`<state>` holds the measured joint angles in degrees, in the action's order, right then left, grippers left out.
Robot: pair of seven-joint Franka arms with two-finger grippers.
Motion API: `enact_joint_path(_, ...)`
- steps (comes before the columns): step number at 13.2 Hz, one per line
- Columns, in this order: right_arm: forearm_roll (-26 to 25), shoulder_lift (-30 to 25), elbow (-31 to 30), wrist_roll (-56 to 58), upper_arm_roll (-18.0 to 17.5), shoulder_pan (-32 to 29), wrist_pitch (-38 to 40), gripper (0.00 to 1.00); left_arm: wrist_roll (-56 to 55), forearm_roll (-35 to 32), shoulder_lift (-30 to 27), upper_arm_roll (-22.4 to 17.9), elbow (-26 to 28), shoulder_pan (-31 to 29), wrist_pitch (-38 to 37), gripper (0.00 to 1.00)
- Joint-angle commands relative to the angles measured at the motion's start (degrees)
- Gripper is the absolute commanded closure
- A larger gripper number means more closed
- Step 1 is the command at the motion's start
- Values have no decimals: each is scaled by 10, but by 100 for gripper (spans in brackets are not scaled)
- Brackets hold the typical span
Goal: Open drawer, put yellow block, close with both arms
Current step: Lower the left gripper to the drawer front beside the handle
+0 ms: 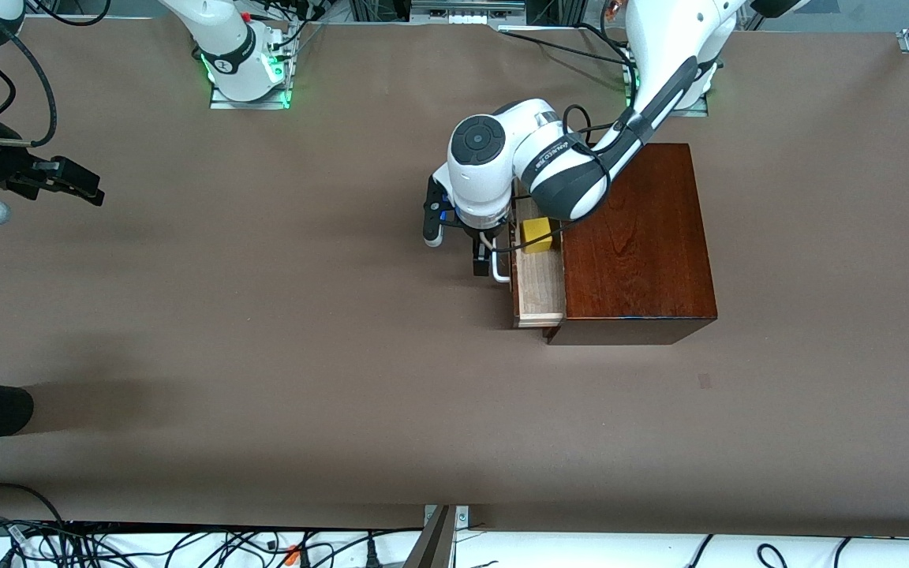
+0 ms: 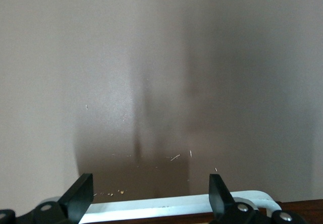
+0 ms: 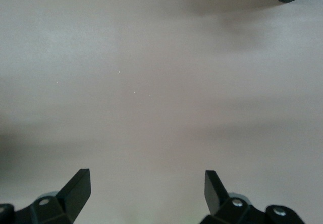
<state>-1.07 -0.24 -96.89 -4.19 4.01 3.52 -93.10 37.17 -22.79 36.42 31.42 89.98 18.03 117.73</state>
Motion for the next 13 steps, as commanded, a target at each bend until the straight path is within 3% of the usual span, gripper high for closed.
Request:
enact_joint_path(1, -2, 8, 14, 3, -8, -11, 4, 0, 46, -16, -1, -1, 11, -25, -6, 0)
enact_joint_path(13, -1, 9, 14, -1, -9, -11, 3, 0, 53, -7, -13, 0, -1, -42, -56, 0)
